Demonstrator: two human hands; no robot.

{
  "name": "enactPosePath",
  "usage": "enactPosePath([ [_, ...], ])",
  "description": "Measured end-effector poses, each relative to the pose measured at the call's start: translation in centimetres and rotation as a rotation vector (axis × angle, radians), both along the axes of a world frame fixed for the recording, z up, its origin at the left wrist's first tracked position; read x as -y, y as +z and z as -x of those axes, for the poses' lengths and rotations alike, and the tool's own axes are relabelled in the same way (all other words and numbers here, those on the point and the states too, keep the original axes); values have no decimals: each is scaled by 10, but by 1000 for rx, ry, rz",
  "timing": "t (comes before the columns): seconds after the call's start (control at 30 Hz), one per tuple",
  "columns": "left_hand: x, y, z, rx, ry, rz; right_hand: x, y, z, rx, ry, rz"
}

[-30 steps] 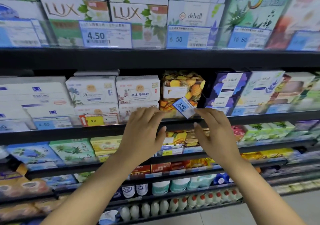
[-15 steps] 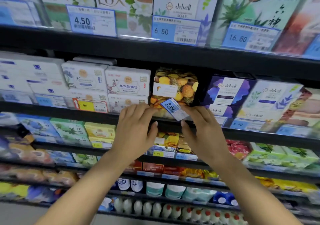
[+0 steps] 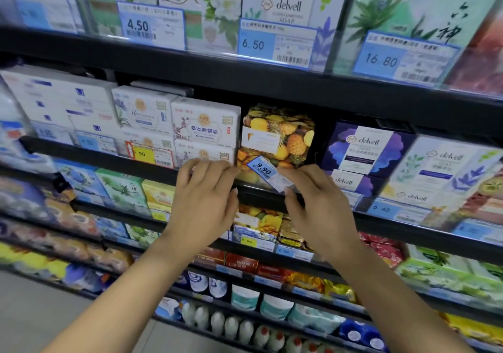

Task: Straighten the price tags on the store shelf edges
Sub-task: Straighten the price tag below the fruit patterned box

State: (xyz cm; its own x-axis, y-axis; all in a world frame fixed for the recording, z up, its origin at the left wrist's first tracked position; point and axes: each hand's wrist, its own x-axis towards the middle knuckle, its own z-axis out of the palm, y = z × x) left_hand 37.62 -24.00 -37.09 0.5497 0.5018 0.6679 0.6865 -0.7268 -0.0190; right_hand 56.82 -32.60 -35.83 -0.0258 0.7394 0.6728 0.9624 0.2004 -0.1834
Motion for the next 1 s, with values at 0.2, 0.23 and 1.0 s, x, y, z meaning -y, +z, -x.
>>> enactPosePath([
  [0.2,-1,3,4,-69,-2,31,0,-1,0,-16,17,-4],
  [0.23,-1,4,3,-68,-6,39,-1,-1,-1,-25,16,-6],
  [1.0,-1,6,-2,2,-63,74,-2,8,13,33,-207,3],
])
